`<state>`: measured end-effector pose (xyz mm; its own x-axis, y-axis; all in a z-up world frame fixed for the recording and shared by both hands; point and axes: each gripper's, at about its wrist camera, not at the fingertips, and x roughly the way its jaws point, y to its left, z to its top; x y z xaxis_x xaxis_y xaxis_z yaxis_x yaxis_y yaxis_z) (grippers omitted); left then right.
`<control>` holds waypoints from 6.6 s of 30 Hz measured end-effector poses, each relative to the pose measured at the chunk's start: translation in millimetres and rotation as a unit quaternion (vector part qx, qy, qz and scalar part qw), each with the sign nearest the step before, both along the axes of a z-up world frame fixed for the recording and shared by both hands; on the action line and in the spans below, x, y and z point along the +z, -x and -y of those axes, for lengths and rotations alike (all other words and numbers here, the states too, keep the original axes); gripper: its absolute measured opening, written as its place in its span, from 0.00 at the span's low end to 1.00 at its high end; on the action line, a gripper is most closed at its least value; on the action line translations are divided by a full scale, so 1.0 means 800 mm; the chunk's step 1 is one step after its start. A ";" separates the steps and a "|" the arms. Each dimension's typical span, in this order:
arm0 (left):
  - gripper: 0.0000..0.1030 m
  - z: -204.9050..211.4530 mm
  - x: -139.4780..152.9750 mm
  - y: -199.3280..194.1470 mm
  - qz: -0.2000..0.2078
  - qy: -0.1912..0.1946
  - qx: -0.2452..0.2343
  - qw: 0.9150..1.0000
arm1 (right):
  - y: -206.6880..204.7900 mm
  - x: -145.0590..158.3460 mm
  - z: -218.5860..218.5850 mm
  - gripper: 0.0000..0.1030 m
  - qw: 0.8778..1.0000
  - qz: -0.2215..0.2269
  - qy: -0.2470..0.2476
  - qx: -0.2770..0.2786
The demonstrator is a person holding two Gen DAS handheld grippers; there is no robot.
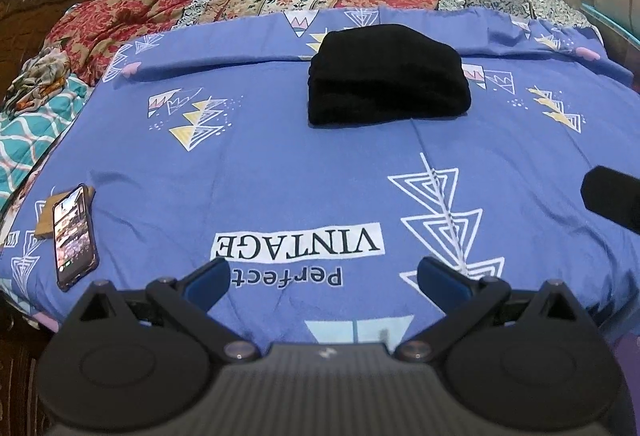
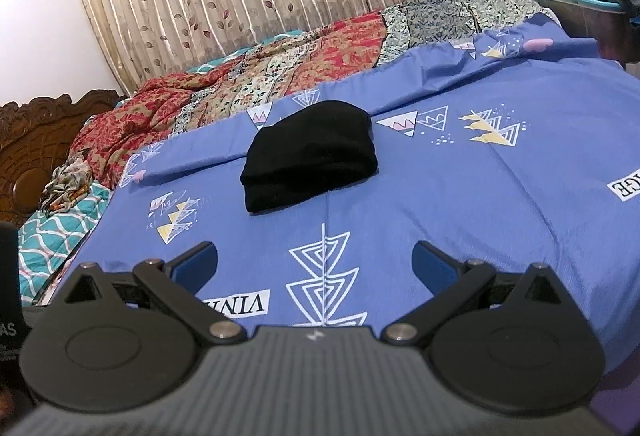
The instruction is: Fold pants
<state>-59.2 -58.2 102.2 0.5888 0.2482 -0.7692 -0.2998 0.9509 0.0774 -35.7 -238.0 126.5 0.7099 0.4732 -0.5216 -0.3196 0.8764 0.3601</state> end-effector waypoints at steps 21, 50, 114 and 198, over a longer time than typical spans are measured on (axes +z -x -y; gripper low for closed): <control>1.00 0.001 -0.021 -0.004 -0.036 -0.016 0.000 0.999 | -0.002 -0.006 0.001 1.00 1.000 -0.014 -0.004 0.001; 1.00 0.007 -0.037 -0.012 -0.070 -0.035 -0.008 0.997 | -0.002 -0.012 0.000 1.00 1.000 -0.022 -0.006 0.002; 1.00 0.011 -0.064 -0.022 -0.116 -0.030 0.000 0.993 | -0.011 -0.026 0.010 1.00 0.999 -0.049 -0.016 0.004; 1.00 0.009 -0.076 -0.027 -0.131 -0.039 0.008 0.991 | -0.016 -0.030 0.014 1.00 0.998 -0.054 -0.019 0.005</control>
